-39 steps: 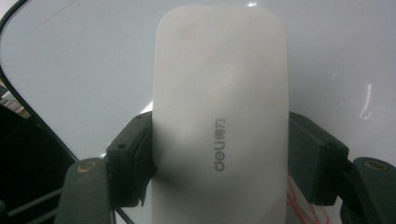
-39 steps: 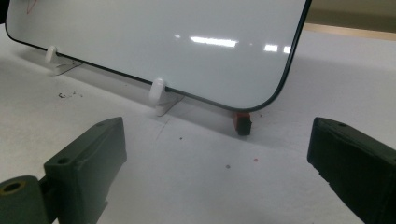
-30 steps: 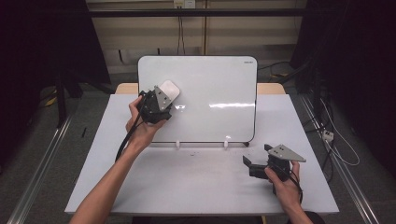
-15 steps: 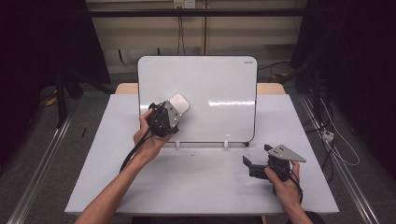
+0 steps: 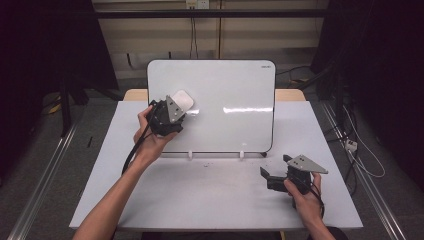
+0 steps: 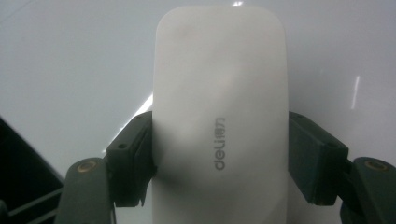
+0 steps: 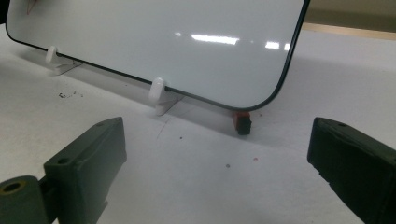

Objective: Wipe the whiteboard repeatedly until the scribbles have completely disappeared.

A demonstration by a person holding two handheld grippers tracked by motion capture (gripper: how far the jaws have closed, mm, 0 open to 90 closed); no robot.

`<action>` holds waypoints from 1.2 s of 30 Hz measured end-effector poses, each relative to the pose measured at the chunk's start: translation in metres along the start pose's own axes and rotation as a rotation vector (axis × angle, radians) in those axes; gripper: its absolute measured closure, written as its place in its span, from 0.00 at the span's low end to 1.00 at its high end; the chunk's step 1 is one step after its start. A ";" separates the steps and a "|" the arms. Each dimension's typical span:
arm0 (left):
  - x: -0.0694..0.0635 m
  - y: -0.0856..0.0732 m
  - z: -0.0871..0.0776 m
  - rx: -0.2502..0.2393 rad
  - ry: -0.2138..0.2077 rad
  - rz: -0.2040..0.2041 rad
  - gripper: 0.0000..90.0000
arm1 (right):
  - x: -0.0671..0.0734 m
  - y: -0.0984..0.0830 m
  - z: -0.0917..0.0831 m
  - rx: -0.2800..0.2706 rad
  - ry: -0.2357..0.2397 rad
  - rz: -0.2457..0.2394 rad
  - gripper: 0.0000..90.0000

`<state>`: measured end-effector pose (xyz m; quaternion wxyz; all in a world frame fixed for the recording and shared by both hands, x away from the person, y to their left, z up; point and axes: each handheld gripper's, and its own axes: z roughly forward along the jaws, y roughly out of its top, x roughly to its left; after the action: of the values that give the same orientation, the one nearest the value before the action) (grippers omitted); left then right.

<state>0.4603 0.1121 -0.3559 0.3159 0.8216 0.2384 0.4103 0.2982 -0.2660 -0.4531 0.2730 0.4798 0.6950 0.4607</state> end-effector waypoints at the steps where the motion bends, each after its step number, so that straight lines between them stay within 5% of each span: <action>1: 0.004 -0.001 0.000 -0.009 0.009 -0.018 0.35 | 0.000 0.000 0.000 -0.001 0.000 -0.002 0.05; 6: 0.015 -0.007 -0.003 -0.001 0.018 -0.038 0.35 | 0.000 0.000 0.000 0.001 0.000 0.001 0.05; 12: 0.009 -0.012 -0.004 -0.001 0.033 -0.041 0.35 | 0.000 0.000 0.000 -0.001 0.000 -0.002 0.05; 36: -0.046 -0.046 -0.015 0.043 -0.025 0.058 0.35 | 0.001 0.000 0.001 0.001 -0.002 -0.003 0.05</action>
<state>0.4171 0.1186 -0.4059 0.2893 0.8397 0.2194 0.4038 0.2987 -0.2647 -0.4534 0.2740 0.4795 0.6957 0.4594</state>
